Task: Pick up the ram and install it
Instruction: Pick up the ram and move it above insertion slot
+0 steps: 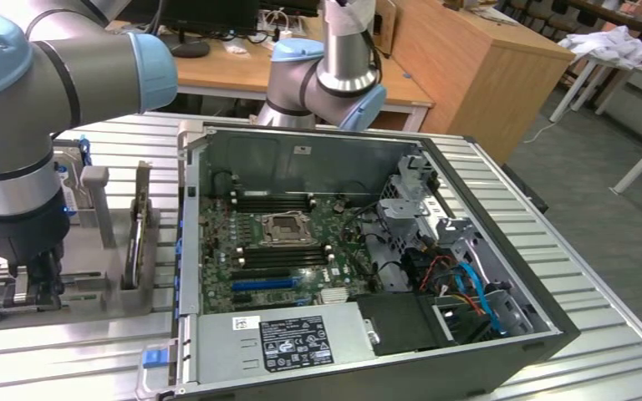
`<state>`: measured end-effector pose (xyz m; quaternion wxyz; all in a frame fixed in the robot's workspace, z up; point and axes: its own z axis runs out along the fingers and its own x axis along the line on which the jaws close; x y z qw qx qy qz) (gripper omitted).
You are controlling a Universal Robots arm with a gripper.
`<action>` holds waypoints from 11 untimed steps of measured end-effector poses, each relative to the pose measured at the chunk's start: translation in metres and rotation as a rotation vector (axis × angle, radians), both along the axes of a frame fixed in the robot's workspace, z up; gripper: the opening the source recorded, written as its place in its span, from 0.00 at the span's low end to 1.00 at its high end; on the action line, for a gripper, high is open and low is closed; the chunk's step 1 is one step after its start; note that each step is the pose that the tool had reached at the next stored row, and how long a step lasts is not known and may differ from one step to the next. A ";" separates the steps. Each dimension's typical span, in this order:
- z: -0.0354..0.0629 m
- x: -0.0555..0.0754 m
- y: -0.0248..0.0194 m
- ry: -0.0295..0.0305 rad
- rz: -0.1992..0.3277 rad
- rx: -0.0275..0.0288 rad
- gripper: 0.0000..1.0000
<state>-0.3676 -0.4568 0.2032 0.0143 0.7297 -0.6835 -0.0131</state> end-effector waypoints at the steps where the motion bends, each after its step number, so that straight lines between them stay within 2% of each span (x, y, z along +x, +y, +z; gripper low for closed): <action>1: 0.0000 0.000 0.0000 0.0000 0.000 0.0000 0.28; 11: -0.0001 0.000 0.0017 0.0000 0.000 0.0000 0.28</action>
